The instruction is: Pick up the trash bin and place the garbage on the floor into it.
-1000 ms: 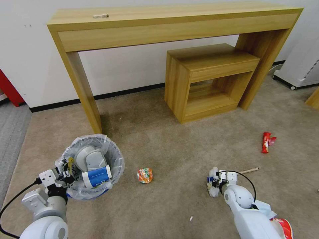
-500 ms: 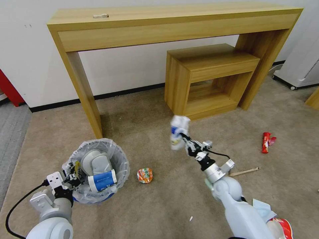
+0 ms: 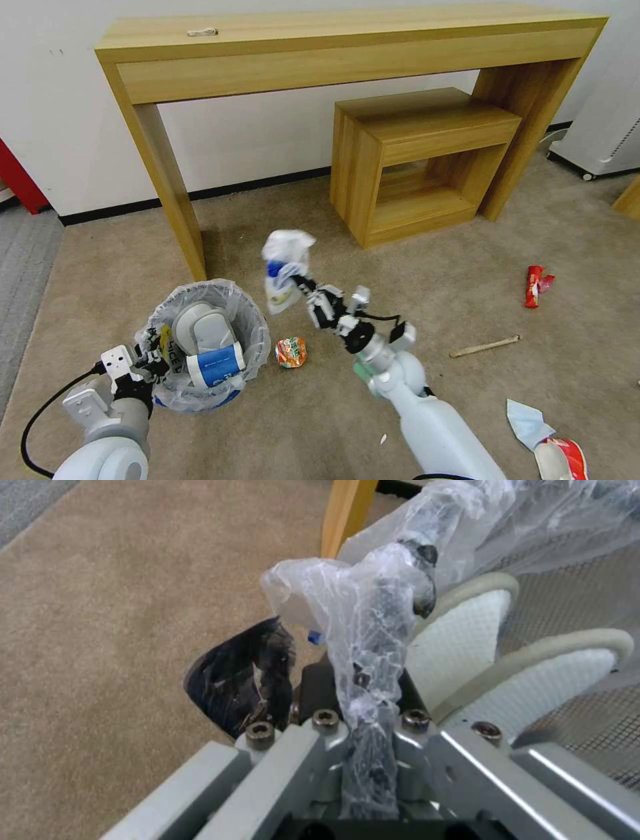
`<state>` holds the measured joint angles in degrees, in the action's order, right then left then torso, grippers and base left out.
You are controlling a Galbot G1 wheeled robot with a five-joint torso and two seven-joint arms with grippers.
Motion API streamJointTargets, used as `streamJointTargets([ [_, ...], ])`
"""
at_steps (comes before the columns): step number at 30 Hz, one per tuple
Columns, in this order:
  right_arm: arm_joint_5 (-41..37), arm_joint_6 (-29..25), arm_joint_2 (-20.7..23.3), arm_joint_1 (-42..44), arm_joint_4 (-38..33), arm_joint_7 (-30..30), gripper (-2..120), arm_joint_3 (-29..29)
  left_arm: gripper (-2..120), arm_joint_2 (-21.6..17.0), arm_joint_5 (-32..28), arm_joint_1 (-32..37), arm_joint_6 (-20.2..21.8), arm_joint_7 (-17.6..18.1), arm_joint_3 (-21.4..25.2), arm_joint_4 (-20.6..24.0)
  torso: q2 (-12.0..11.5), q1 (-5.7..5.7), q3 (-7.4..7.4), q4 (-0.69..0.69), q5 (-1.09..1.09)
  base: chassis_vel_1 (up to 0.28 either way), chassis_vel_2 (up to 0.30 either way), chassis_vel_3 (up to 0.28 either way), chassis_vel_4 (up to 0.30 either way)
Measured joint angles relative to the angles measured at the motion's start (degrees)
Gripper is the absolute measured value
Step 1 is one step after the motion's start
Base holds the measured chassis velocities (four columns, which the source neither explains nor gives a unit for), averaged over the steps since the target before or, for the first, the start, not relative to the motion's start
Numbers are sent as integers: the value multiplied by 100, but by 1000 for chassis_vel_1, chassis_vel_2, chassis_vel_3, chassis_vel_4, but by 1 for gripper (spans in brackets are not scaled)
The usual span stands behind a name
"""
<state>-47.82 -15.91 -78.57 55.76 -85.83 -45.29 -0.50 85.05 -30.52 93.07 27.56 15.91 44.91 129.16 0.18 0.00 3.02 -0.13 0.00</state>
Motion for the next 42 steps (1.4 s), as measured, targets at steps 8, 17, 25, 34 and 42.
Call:
streamJointTargets([
  [8,84,5,-37,-412,496,230,0,813,0,37,157,-7,-19,-68,-110,-39,0,0,0,0,0,0,0,0,0],
  [17,324,-91,-96,-410,663,525,0,1157,0,72,254,0,-59,-132,-159,-10,0,0,0,0,0,0,0,0,0],
  [25,459,-120,-120,-343,658,909,0,1208,0,108,339,11,-64,-168,-261,55,0,0,0,0,0,0,0,0,0],
  [34,427,0,-12,-284,458,800,35,1065,0,102,339,24,-85,-178,-232,56,0,0,0,0,0,0,0,0,0],
  [42,512,135,121,-181,288,345,62,850,0,95,351,16,-85,-178,-229,62,0,0,0,0,0,0,0,0,0],
])
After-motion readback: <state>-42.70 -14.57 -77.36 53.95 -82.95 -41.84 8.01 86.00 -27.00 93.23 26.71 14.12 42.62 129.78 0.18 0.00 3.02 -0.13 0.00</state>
